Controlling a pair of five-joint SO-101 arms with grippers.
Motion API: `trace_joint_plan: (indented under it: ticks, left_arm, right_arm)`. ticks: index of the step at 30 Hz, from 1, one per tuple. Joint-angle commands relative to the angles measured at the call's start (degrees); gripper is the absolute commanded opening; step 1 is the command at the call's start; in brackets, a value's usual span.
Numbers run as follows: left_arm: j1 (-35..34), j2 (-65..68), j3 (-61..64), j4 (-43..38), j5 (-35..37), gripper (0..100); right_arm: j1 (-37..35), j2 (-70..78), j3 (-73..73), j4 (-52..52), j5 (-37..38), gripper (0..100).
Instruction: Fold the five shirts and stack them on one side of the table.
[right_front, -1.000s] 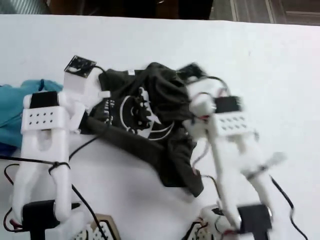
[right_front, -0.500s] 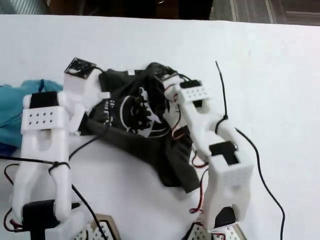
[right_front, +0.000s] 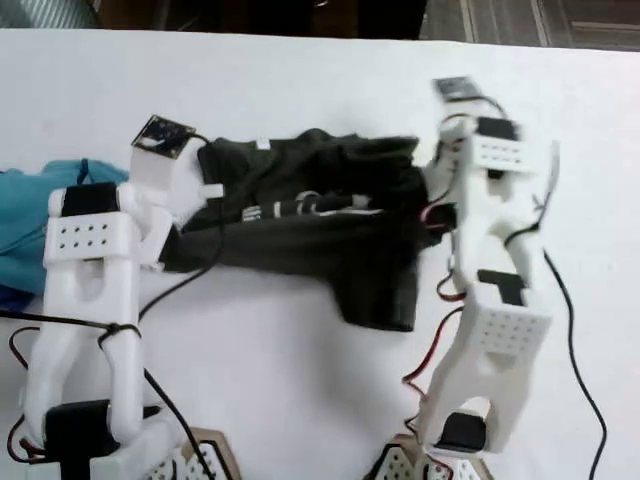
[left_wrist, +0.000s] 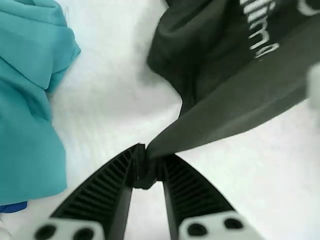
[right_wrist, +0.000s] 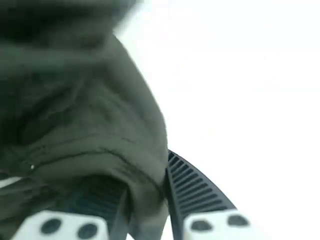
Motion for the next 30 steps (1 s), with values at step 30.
trace_joint_plan:
  ticks: [30]
  left_arm:
    - [2.55, -2.29, -0.31, -2.02, 0.44, 2]
  right_arm:
    - [0.57, -51.65, 52.92, 5.14, 3.34, 22.6]
